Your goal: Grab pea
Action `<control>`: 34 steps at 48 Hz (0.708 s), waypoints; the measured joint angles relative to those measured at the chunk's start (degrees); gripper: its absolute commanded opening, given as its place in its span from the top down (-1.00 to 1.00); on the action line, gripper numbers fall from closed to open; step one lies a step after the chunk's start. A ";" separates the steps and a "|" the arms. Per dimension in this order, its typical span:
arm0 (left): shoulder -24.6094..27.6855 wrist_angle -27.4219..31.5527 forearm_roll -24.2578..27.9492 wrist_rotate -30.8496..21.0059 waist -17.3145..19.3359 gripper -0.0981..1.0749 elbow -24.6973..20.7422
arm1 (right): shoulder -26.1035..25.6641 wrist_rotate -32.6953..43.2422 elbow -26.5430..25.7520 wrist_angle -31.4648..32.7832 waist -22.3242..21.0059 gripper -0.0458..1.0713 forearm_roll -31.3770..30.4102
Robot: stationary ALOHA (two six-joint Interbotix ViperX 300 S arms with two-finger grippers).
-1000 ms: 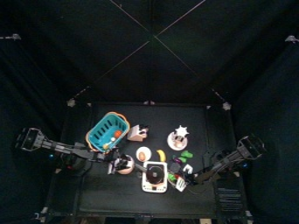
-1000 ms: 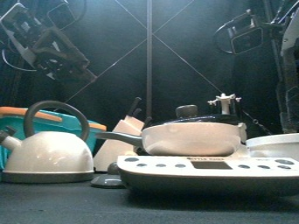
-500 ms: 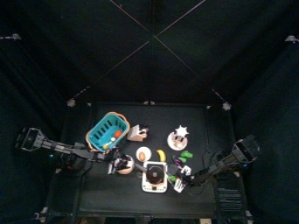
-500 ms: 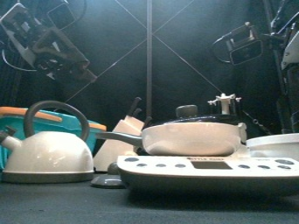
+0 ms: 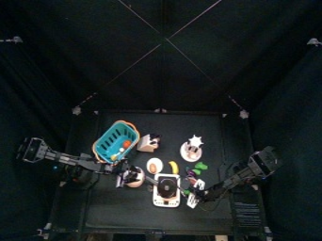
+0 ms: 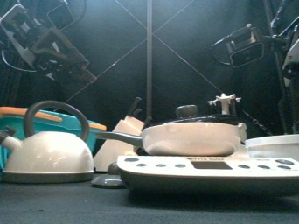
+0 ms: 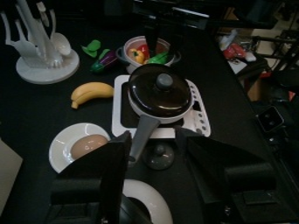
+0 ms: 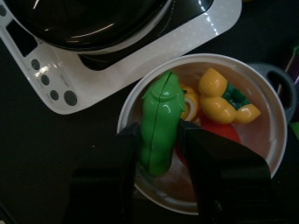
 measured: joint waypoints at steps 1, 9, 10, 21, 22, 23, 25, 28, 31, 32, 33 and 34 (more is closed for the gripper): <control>-0.09 0.00 0.00 -0.09 0.00 -0.57 0.00 | 0.00 0.00 0.00 -0.09 0.00 -0.13 0.00; -0.09 0.00 0.00 -0.09 0.09 -0.57 0.00 | 0.00 0.00 -0.18 0.26 0.00 -0.06 -0.44; -0.09 0.00 0.00 -0.09 0.09 -0.57 0.00 | 0.00 0.00 -0.26 0.35 0.00 -0.06 -0.44; -0.09 0.00 0.00 -0.09 0.00 -0.57 0.00 | -2.20 -0.09 -0.88 4.31 -0.26 -0.06 -1.58; -0.09 0.00 0.00 -0.09 0.00 -0.57 0.00 | -2.64 -0.09 -0.97 4.92 -0.26 -0.06 -1.76; -0.09 0.00 0.09 -0.09 0.09 -0.57 0.00 | -3.08 -0.09 -0.97 5.36 -0.26 -0.06 -1.85; -0.09 0.00 0.09 -0.09 0.00 -0.57 0.00 | -3.78 -0.09 -0.97 6.06 -0.26 -0.05 -2.02; -0.09 0.00 0.00 -0.09 0.09 -0.57 0.00 | -4.83 -0.09 -0.97 7.21 -0.26 -0.05 -2.29; -0.09 0.00 0.09 0.00 0.00 -0.57 0.00 | -5.80 -0.09 -0.97 8.09 -0.26 -0.05 -2.64; -0.09 0.00 0.00 -0.09 0.09 -0.57 0.00 | -6.06 -0.09 -0.97 8.35 -0.26 -0.05 -2.72; -0.09 0.00 0.00 -0.09 0.00 -0.57 0.00 | -6.24 -0.09 -0.97 8.53 -0.26 -0.05 -2.90; -0.09 0.00 0.00 -0.09 0.00 -0.57 0.00 | -6.42 -0.18 -0.97 8.70 -0.26 -0.05 -2.99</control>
